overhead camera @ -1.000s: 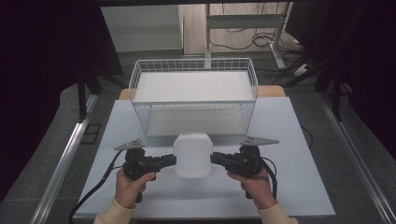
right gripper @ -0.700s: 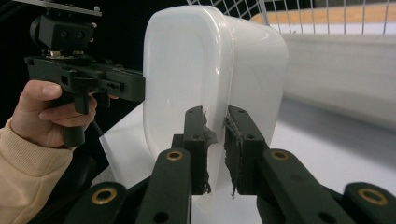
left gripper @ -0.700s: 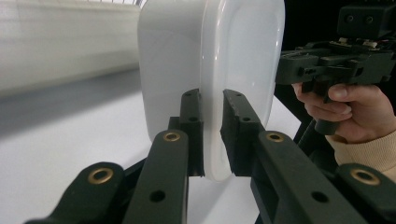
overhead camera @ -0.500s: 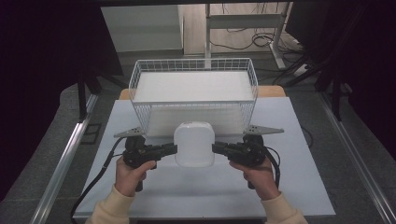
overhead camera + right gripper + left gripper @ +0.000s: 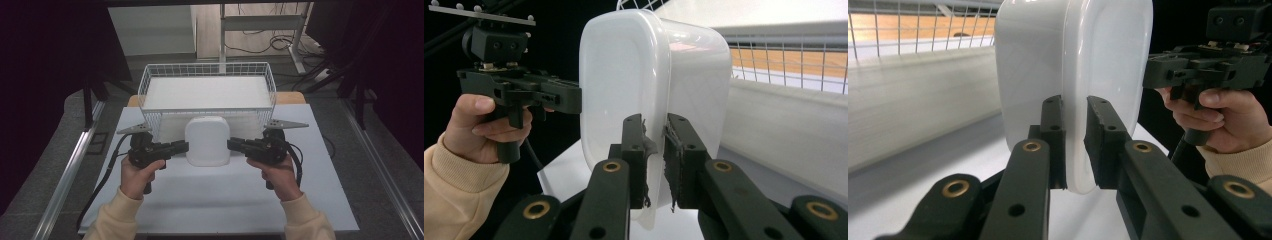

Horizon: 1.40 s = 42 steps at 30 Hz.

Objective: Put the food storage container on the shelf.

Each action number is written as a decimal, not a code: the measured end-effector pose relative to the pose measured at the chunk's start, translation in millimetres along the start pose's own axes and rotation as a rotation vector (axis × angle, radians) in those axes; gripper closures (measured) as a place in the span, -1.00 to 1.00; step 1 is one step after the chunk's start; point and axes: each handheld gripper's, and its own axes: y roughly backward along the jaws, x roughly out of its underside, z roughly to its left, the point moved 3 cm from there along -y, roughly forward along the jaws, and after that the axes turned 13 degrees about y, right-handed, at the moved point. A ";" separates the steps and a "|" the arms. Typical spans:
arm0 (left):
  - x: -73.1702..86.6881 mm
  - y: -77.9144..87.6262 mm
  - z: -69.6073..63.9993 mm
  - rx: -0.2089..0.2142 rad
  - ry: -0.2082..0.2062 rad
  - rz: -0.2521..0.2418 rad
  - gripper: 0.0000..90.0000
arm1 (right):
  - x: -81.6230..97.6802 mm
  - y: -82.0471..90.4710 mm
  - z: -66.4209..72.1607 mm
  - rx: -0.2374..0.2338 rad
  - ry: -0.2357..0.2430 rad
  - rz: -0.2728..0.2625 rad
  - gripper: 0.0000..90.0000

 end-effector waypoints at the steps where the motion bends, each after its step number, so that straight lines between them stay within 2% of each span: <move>1: -2.3 0.7 -0.1 0.002 0.001 -0.003 0.76 | -2.2 -0.1 -0.2 -0.001 0.000 -0.003 0.77; 20: -35.9 11.0 -7.0 0.016 -0.004 -0.032 0.76 | -41.6 -3.2 -4.7 -0.006 0.029 -0.012 0.76; 33: -69.5 9.5 -15.0 -0.008 -0.035 -0.036 0.76 | -70.3 -2.9 -15.6 0.004 0.032 -0.020 0.77; 42: -94.5 8.4 -17.6 -0.008 -0.049 -0.042 0.76 | -94.4 -2.0 -22.2 0.014 0.039 -0.022 0.77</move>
